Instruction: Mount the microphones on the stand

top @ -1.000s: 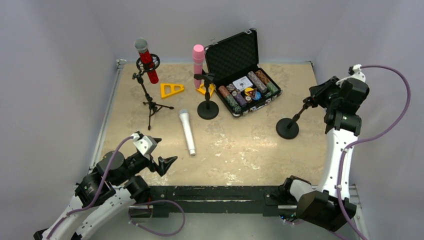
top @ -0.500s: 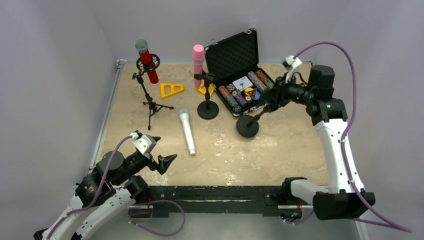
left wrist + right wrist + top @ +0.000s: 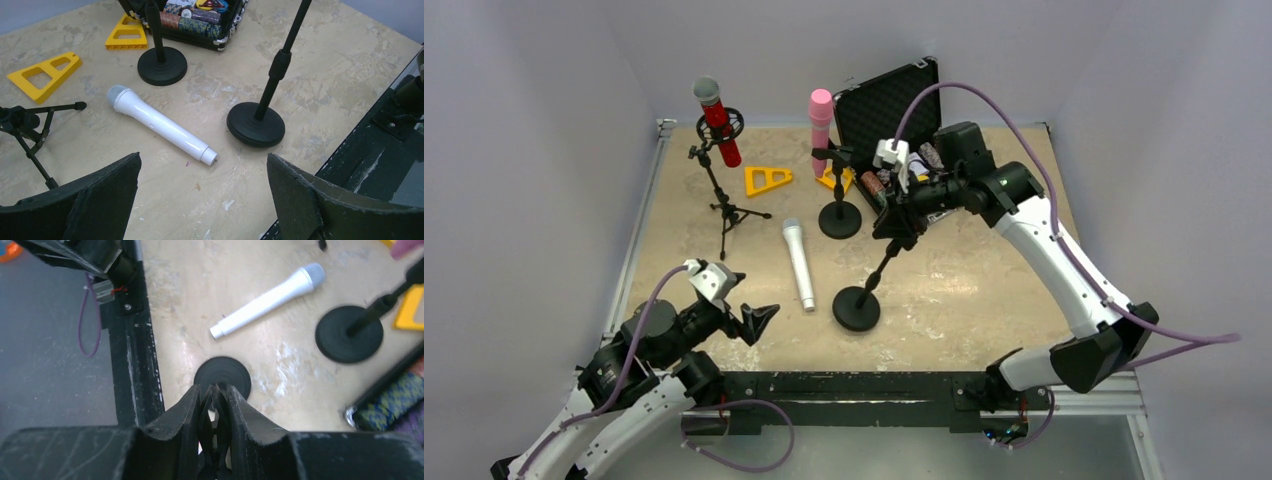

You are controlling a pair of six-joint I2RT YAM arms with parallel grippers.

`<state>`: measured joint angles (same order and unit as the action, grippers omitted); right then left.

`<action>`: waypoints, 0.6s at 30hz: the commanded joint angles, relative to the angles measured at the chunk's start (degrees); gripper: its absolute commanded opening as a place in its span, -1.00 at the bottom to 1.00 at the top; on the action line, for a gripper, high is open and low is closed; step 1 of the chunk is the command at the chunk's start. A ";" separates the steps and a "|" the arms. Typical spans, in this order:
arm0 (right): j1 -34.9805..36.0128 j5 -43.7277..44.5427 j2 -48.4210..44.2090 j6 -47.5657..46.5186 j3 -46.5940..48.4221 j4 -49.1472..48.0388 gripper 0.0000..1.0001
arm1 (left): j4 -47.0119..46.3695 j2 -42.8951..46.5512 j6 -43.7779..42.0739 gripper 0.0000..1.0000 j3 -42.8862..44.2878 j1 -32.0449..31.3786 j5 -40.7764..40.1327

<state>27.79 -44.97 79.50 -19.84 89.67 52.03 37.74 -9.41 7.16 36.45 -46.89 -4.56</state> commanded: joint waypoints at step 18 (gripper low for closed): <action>10.51 -8.27 0.90 -13.54 12.11 14.65 0.81 | -6.83 -13.79 29.81 0.99 -2.62 0.38 -5.95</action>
<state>38.48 -50.17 83.59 -29.98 96.33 62.72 33.80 -19.33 28.05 33.95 -46.87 -6.96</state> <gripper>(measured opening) 0.890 0.993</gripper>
